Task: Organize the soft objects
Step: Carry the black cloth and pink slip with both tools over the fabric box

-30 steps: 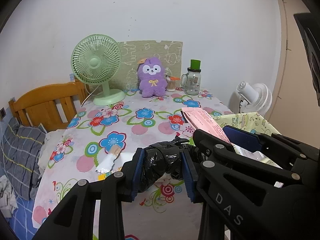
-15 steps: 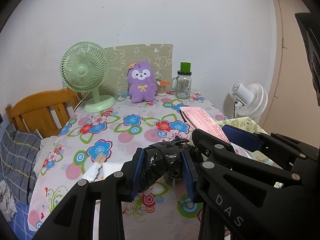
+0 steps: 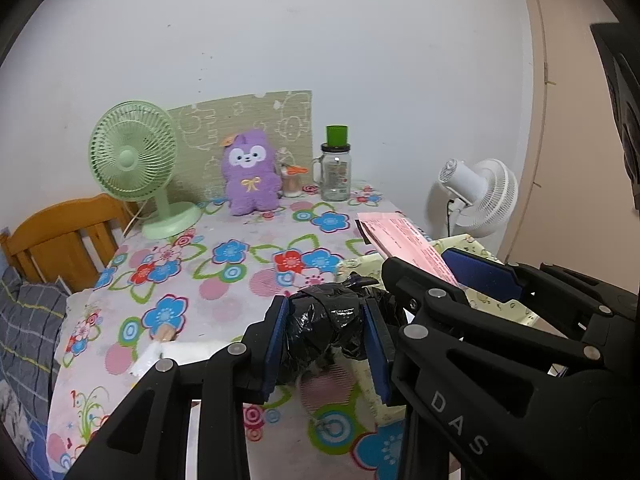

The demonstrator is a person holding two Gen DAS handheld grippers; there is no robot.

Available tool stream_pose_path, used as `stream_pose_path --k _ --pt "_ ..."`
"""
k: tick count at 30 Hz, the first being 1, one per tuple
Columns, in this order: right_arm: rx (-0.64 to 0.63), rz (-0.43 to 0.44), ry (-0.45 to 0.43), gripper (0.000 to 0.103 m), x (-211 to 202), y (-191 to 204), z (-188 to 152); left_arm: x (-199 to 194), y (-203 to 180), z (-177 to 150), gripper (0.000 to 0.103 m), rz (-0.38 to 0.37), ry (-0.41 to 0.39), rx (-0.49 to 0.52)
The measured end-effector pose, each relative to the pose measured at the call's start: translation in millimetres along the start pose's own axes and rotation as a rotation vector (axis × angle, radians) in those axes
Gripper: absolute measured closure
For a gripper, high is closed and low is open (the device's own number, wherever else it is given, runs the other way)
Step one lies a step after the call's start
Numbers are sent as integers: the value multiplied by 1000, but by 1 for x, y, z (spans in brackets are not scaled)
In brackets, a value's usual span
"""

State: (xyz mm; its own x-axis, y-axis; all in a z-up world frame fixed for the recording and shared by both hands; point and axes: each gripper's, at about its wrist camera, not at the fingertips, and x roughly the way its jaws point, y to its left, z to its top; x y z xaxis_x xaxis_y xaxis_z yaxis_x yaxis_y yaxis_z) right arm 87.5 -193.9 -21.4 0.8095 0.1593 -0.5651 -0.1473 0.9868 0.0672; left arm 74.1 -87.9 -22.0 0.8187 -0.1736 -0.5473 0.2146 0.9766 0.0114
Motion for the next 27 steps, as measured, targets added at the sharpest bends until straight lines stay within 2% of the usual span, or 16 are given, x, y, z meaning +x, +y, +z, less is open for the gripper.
stream_pose_path --k 14,27 --pt "25 -49 15 60 7 -45 -3 28 -38 7 66 -49 21 24" --pt "56 -65 57 60 28 -73 -9 58 -59 5 65 -69 68 41"
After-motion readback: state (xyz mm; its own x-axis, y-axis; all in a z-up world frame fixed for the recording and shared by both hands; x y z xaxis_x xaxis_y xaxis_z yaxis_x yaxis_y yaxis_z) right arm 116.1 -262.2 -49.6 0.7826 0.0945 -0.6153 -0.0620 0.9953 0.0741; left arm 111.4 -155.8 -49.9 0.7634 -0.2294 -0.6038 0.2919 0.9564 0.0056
